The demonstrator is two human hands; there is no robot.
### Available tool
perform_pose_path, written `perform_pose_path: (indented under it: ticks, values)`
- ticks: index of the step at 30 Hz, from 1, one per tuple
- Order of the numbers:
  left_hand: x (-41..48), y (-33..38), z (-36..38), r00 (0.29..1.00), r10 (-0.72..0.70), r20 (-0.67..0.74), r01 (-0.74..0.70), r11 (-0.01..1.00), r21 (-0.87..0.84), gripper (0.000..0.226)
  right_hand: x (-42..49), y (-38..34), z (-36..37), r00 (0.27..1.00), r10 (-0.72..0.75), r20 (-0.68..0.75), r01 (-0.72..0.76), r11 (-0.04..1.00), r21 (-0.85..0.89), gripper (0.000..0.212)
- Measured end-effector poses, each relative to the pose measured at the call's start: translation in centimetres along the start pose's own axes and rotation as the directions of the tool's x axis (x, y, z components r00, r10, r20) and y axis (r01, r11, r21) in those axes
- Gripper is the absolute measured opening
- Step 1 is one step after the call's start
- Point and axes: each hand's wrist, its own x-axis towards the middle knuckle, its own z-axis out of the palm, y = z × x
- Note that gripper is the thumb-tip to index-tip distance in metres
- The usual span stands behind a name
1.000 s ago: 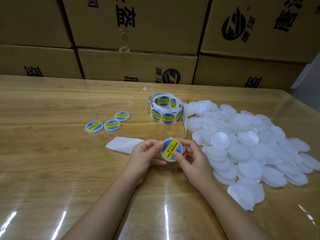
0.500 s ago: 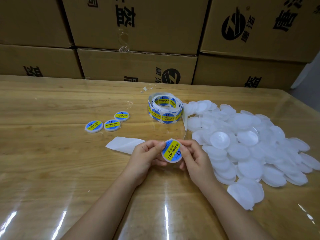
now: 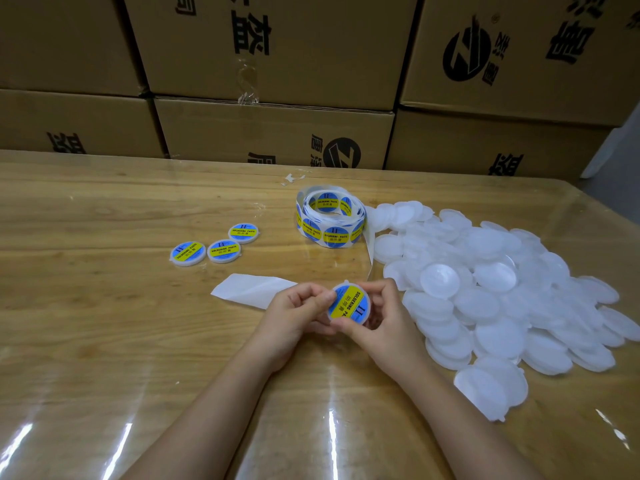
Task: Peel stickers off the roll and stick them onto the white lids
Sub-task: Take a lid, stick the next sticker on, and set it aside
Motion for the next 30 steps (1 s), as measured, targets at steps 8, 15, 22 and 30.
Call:
perform_pose_path:
  ticks: [8,15,22,30]
  values:
    - [0.0,-0.1,0.1,1.0,0.018,0.016,-0.019,0.999,0.035,0.02,0.3,0.7,-0.2,0.999,0.039,-0.017,-0.04,0.999,-0.028,0.03]
    - [0.1,-0.1,0.1,0.999,0.013,0.032,-0.014,1.0,0.015,0.025,0.4,1.2,-0.2,0.999,0.014,-0.041,-0.014,1.0,0.011,0.01]
    - [0.1,-0.2,-0.3,0.992,0.007,0.123,-0.005,1.0,-0.017,0.025,0.4,1.8,-0.2,0.994,0.004,-0.109,-0.006,1.0,-0.017,0.011]
    - [0.1,-0.2,-0.3,0.991,0.013,0.131,-0.012,1.0,-0.007,0.025,0.3,1.8,-0.2,0.993,-0.019,-0.113,0.016,0.999,-0.036,0.009]
